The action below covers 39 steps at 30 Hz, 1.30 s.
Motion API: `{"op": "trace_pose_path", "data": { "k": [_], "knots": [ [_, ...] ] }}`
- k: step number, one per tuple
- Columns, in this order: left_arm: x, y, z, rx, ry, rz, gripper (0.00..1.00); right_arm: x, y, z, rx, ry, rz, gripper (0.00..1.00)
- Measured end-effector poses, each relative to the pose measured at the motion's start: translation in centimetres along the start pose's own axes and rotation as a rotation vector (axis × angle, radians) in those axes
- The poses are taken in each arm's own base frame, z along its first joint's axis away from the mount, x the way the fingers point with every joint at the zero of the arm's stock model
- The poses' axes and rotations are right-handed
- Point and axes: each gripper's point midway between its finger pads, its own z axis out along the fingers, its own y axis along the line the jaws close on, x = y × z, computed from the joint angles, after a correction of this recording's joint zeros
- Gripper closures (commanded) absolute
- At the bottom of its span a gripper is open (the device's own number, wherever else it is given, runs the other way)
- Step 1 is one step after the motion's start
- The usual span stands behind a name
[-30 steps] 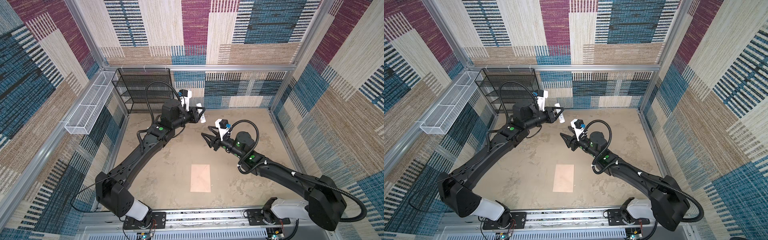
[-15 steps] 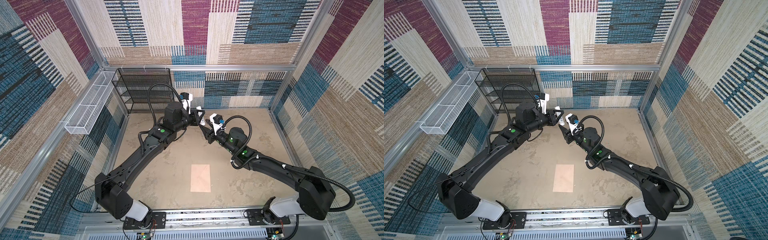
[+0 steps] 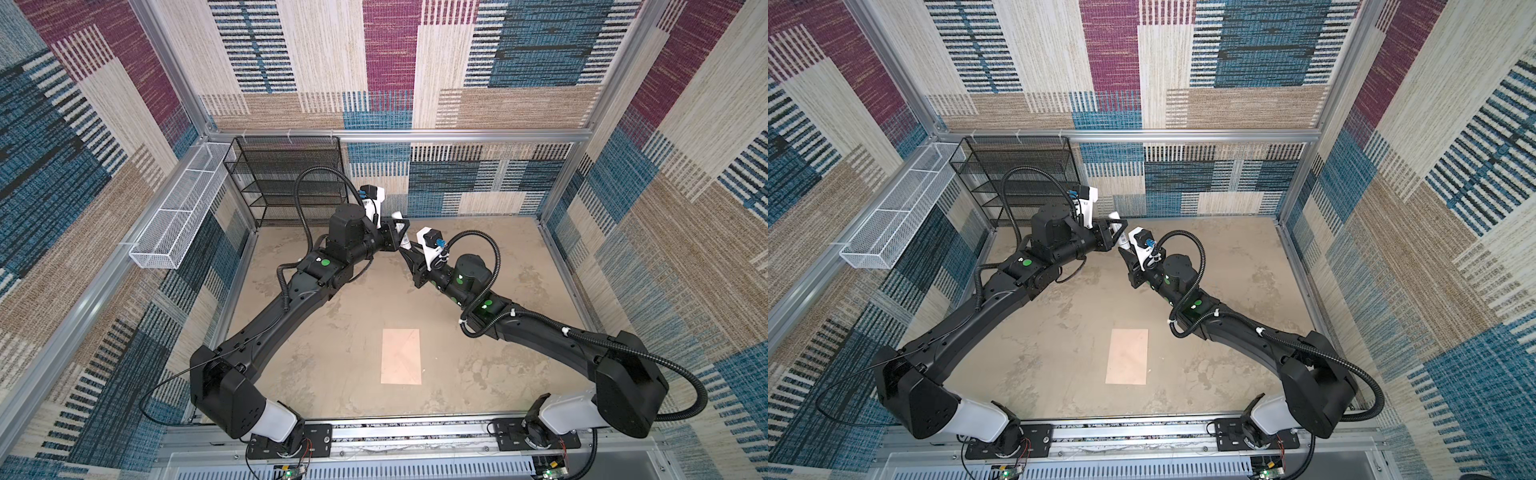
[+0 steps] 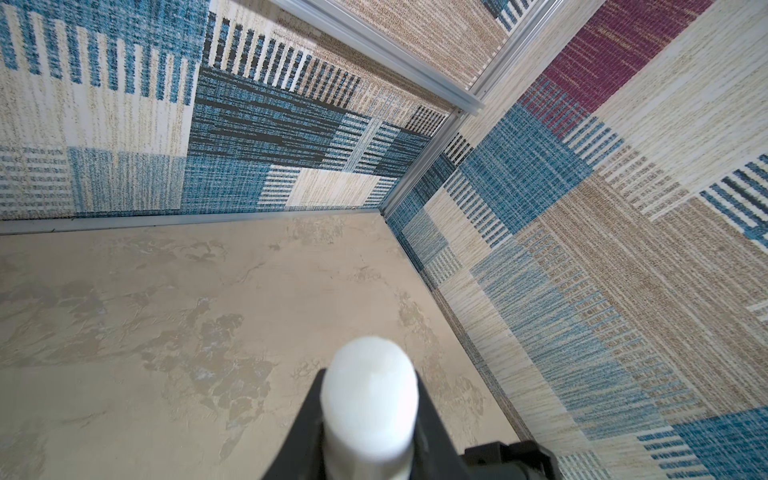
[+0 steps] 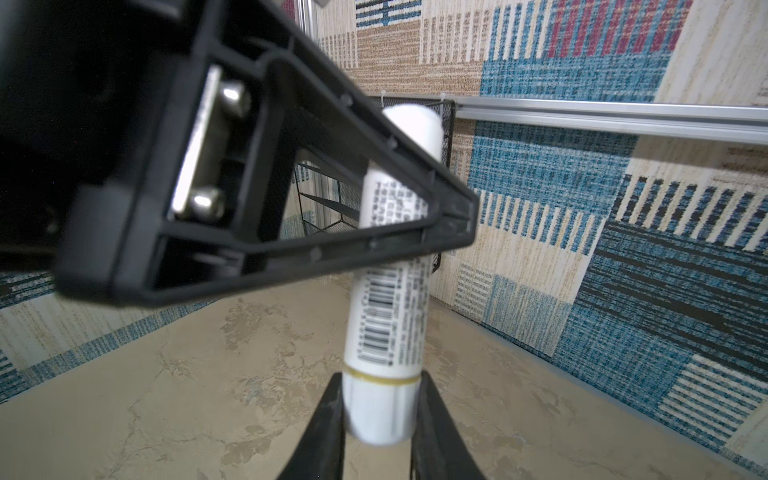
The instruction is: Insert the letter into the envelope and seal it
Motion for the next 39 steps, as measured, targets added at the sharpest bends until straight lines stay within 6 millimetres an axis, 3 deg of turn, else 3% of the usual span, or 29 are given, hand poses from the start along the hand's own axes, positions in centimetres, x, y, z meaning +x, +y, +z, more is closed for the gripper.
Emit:
{"op": "trace_pose_path", "data": {
  "k": [7, 14, 26, 28, 30, 33, 36, 39],
  "knots": [
    [0.6, -0.6, -0.4, 0.057, -0.003, -0.012, 1.0, -0.2, 0.8, -1.0, -0.046, 0.035, 0.038, 0.84],
    [1.2, -2.4, -1.5, 0.257, 0.017, -0.057, 1.0, -1.3, 2.0, -3.0, -0.152, 0.047, 0.146, 0.88],
    [1.9, -6.2, -4.3, 0.592, 0.088, -0.077, 1.0, -3.1, 4.3, -6.2, -0.506, 0.062, 0.422, 0.9],
    [2.2, -6.5, -4.6, 0.616, 0.097, -0.075, 1.0, -3.2, 4.7, -6.6, -0.545, 0.074, 0.445, 0.86],
    [2.3, -6.7, -4.8, 0.634, 0.105, -0.07, 1.0, -3.2, 5.0, -6.8, -0.569, 0.081, 0.449, 0.63],
    [2.8, -6.8, -4.9, 0.64, 0.129, -0.076, 1.0, -3.3, 5.2, -6.9, -0.577, 0.067, 0.405, 0.43],
    [3.4, -5.8, -4.1, 0.571, 0.149, -0.108, 1.0, -3.3, 4.8, -6.7, -0.535, 0.042, 0.32, 0.37],
    [2.3, -4.1, -3.2, 0.444, 0.1, -0.102, 1.0, -2.0, 4.0, -6.0, -0.442, 0.047, 0.25, 0.36]
  ]
}}
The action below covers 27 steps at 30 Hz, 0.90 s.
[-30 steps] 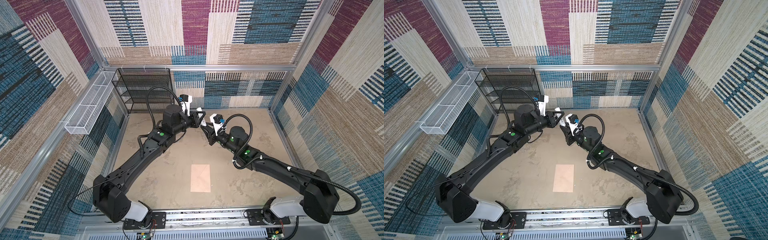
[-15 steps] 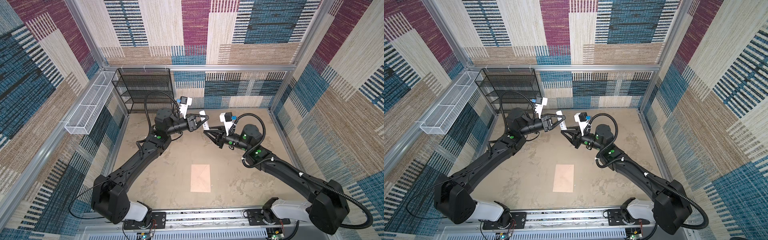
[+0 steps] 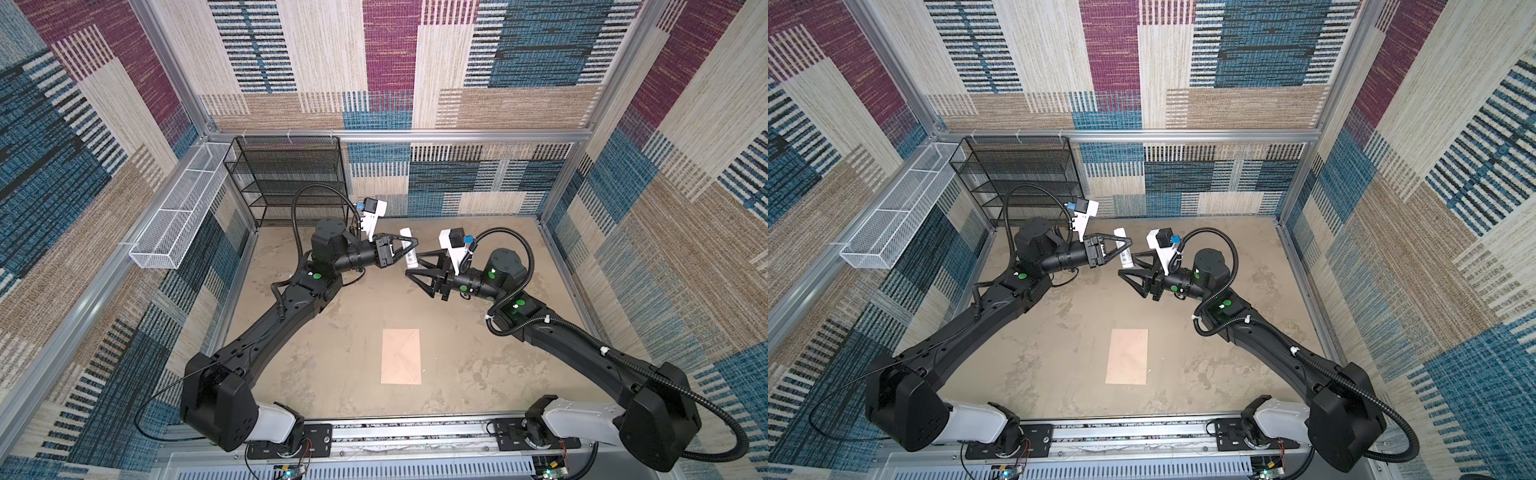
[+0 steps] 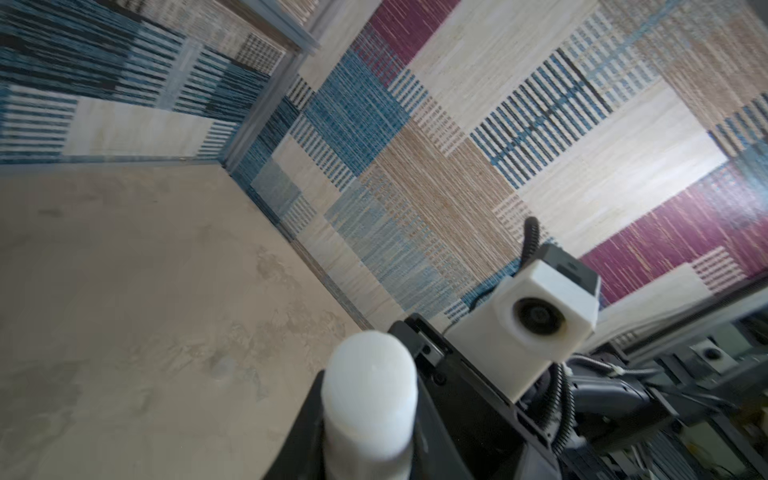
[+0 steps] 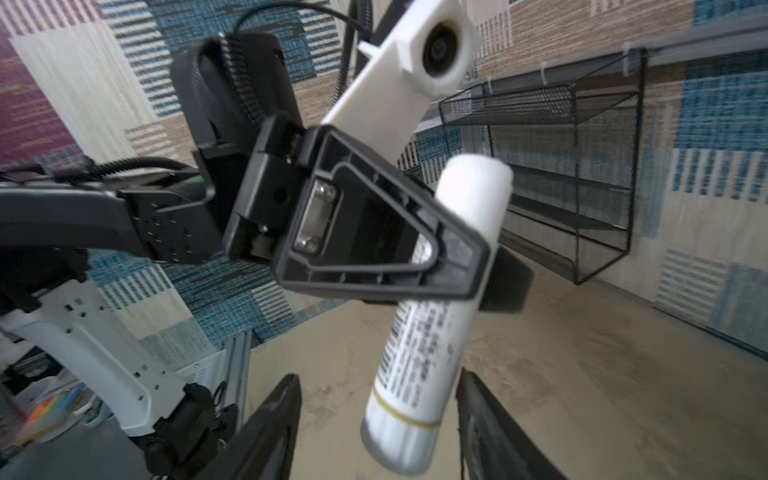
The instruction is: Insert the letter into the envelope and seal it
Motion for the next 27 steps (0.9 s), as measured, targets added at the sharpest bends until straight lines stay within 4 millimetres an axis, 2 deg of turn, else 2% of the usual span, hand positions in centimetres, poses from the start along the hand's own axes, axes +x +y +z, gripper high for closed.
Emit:
{"op": "trace_pose_path", "data": {
  "k": [3, 6, 12, 15, 20, 27],
  "knots": [
    [-1.7, 1.3, -0.1, -0.13, -0.064, 0.035, 1.0, 1.8, -0.3, 0.7, 0.069, 0.029, -0.063, 0.37],
    [-2.8, 1.9, 0.0, -0.22, -0.096, 0.074, 1.0, 2.3, -0.5, 1.8, 0.152, 0.026, -0.136, 0.4],
    [-2.5, 3.7, -0.1, -0.354, -0.104, 0.095, 1.0, 1.2, -3.4, 2.4, 0.367, -0.024, -0.219, 0.44],
    [-2.3, 4.1, -0.2, -0.382, -0.103, 0.099, 1.0, 0.4, -4.2, 2.3, 0.419, -0.051, -0.241, 0.45],
    [-2.1, 4.2, -0.5, -0.371, -0.1, 0.097, 1.0, 0.1, -4.5, 2.0, 0.418, -0.067, -0.224, 0.46],
    [-2.9, 3.7, -0.8, -0.261, -0.105, 0.062, 1.0, 0.1, -3.2, 1.3, 0.309, -0.075, -0.154, 0.48]
  ]
}}
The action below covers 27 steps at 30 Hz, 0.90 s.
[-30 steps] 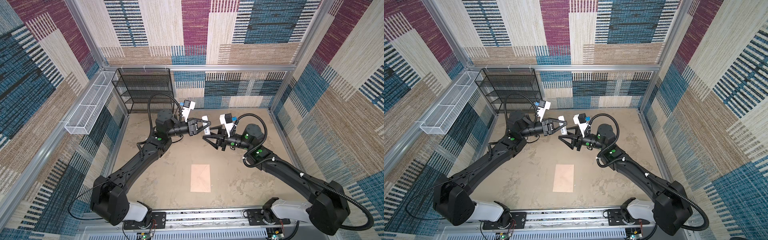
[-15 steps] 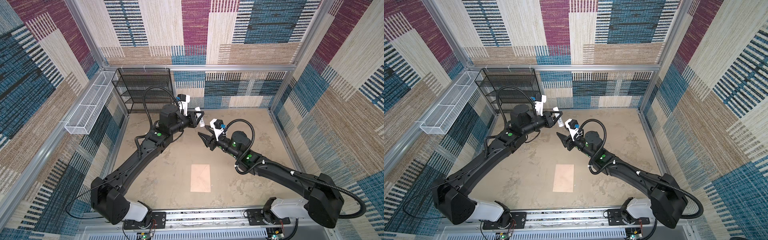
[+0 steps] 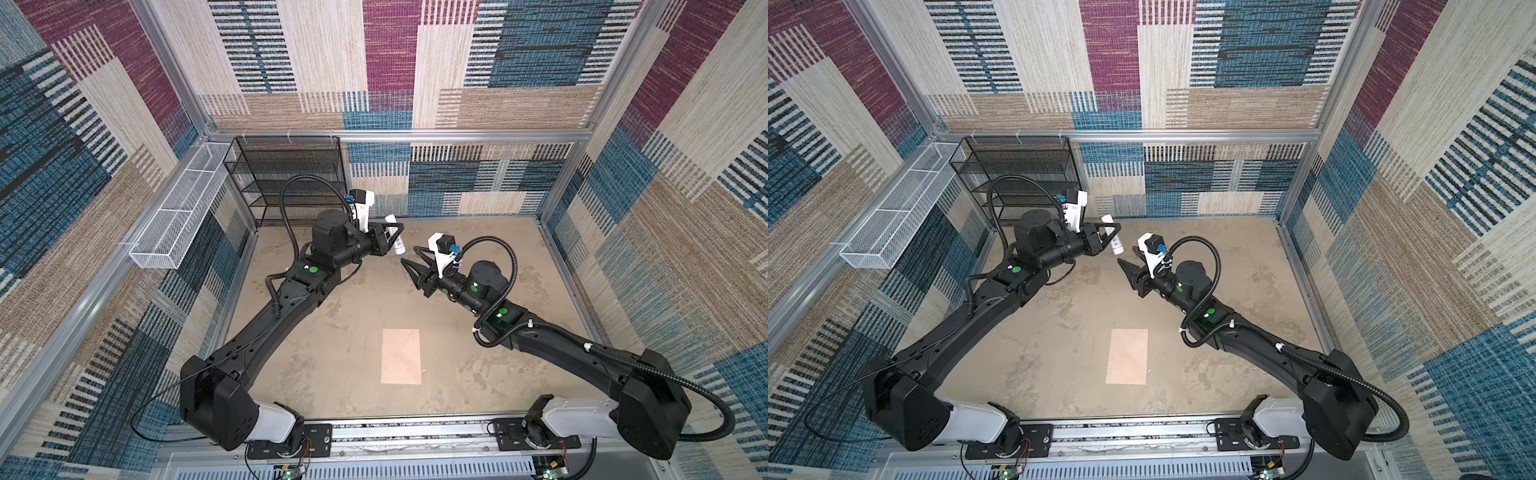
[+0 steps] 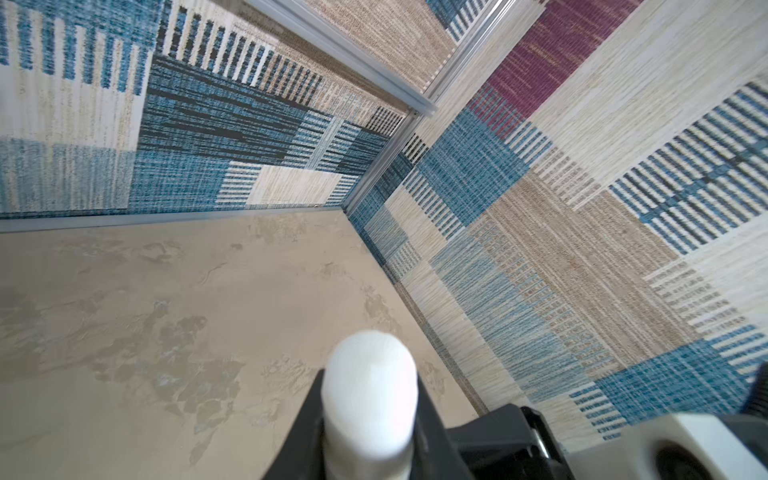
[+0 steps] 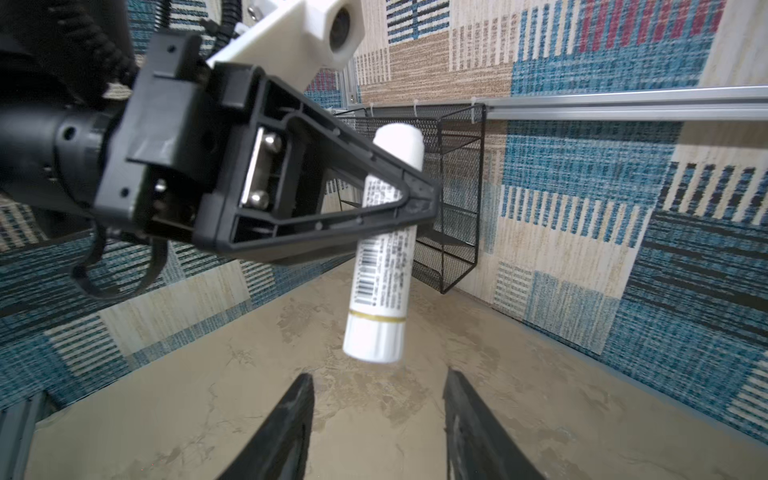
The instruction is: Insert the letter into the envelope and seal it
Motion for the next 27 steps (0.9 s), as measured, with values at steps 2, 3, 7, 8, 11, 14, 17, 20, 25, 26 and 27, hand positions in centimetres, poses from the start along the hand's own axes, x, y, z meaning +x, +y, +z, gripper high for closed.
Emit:
{"op": "trace_pose_path", "data": {
  "k": [2, 3, 7, 8, 11, 14, 17, 20, 25, 26, 27],
  "knots": [
    [-0.3, -0.4, 0.1, 0.059, 0.006, -0.011, 1.0, -0.3, -0.1, -0.5, -0.039, -0.006, 0.03, 0.49],
    [-0.2, -0.6, 0.2, 0.088, 0.016, -0.018, 1.0, -0.5, -0.3, -0.7, -0.047, -0.011, 0.048, 0.49],
    [-0.7, -1.0, 0.0, 0.195, 0.023, -0.044, 1.0, -1.0, -0.8, -1.6, -0.122, -0.031, 0.132, 0.5],
    [-0.8, -1.2, -0.1, 0.221, 0.025, -0.042, 1.0, -1.1, -0.6, -1.8, -0.15, -0.034, 0.154, 0.5],
    [-0.8, -2.7, -0.3, 0.306, 0.045, -0.026, 1.0, -1.6, 0.3, -2.0, -0.237, -0.043, 0.208, 0.51],
    [-0.8, -3.8, -0.5, 0.371, 0.057, -0.004, 1.0, -1.7, 1.1, -1.9, -0.307, -0.033, 0.258, 0.51],
    [-0.7, -4.4, -0.6, 0.409, 0.068, -0.003, 1.0, -2.1, 1.8, -1.8, -0.364, -0.033, 0.294, 0.51],
    [-0.6, -4.9, -0.7, 0.434, 0.073, 0.004, 1.0, -2.8, 2.2, -1.7, -0.404, -0.042, 0.316, 0.52],
    [-0.6, -5.5, -0.9, 0.459, 0.073, 0.02, 1.0, -3.1, 2.7, -1.5, -0.457, -0.028, 0.348, 0.6],
    [-0.6, -5.6, -0.9, 0.462, 0.072, 0.022, 1.0, -3.1, 2.8, -1.5, -0.464, -0.025, 0.353, 0.6],
    [-0.6, -5.6, -0.9, 0.463, 0.072, 0.023, 1.0, -3.2, 2.8, -1.5, -0.469, -0.023, 0.358, 0.6]
  ]
}}
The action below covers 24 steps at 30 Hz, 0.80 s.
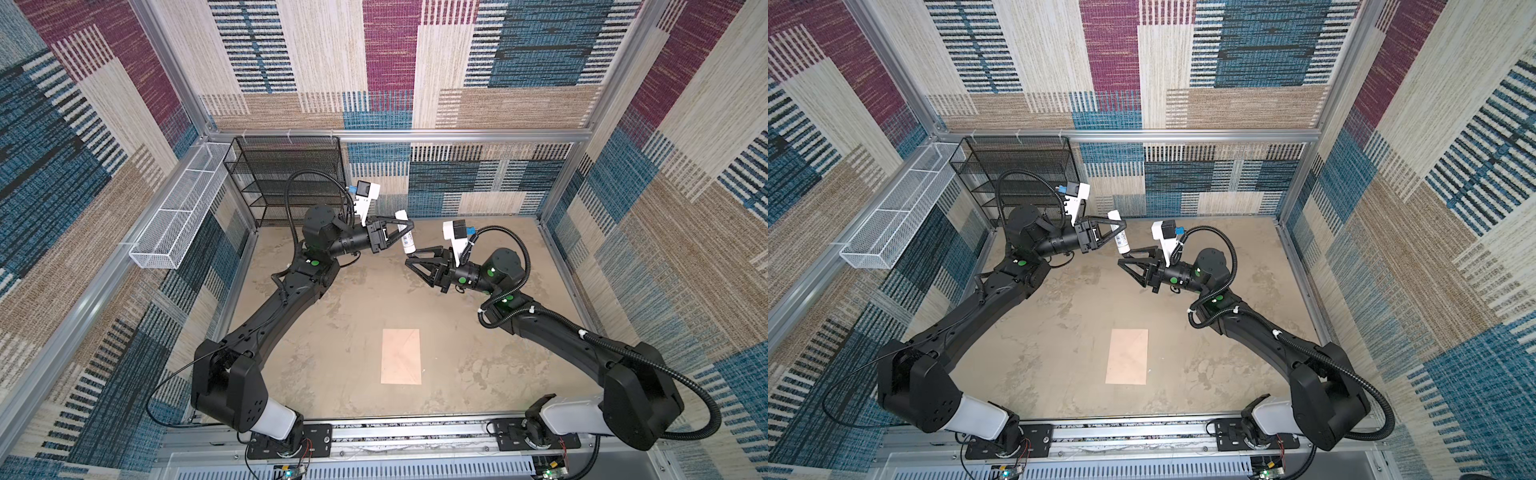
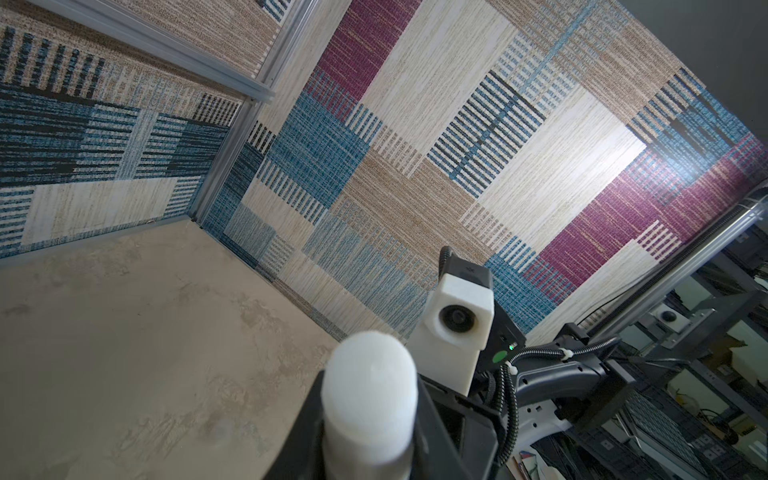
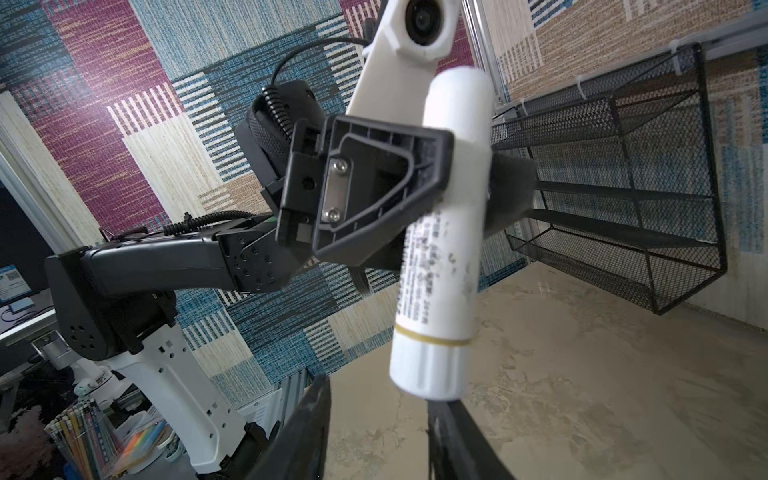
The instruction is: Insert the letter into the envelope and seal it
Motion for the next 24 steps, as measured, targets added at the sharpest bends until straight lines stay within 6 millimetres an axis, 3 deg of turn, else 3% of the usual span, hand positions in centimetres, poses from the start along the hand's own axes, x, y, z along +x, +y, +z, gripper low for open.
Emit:
{"op": "trace_pose_path", "data": {
  "k": [24],
  "knots": [
    [-0.17, -0.03, 0.5, 0.008, -0.004, 0.014, 1.0, -0.45, -0.44, -0.46, -0.03, 0.002, 0.07, 0.46]
  ]
}}
